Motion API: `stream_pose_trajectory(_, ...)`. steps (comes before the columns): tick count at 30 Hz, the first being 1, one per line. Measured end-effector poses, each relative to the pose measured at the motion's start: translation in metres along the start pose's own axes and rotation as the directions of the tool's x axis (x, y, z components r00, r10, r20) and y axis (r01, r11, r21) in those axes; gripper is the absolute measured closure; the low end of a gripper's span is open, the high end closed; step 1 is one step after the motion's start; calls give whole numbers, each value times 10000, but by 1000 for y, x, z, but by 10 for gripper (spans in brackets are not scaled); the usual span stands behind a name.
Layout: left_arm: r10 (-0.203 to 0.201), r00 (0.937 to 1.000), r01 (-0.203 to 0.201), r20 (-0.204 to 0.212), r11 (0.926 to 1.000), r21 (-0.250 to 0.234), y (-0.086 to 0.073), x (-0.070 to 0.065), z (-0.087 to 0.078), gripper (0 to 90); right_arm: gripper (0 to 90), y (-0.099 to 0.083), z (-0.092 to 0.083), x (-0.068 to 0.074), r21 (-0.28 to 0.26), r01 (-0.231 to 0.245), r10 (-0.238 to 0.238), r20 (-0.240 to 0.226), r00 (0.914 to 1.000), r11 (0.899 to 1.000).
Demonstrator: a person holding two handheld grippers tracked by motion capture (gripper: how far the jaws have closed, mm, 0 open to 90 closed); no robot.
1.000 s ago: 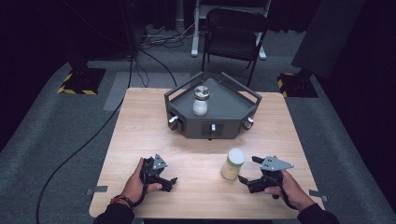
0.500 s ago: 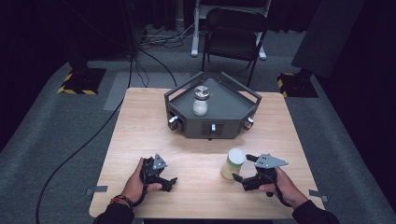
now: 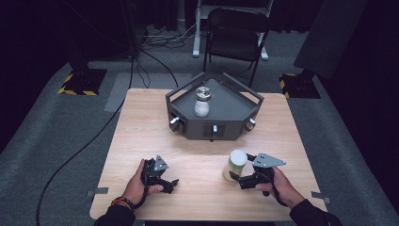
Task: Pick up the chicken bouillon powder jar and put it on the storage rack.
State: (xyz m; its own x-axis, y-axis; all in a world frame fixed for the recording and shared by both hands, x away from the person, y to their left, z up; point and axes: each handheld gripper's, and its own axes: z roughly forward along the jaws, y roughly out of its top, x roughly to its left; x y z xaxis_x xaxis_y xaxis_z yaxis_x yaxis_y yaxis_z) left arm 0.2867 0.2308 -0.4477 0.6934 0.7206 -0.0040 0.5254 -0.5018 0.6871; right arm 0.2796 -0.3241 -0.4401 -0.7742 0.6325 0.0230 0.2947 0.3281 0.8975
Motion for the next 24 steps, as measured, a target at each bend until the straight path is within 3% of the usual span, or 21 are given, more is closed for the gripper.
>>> stream_pose_trajectory(9,4,10000,-4,5,10000,0,0,0,0,0,249,-6,4,4,-456,-512,518,106,9986,9976)
stream_pose_trajectory(12,5,10000,-5,0,10000,-1,0,0,0,0,313,-7,4,4,-501,-386,387,18,9992,9980)
stream_pose_trajectory(16,4,10000,-4,0,10000,-1,0,0,0,0,332,-6,3,6,-488,-111,116,110,9999,9987)
stream_pose_trajectory(24,10,10000,-10,-5,10000,-3,0,0,0,1,339,-8,3,13,-592,3,26,499,9988,9982)
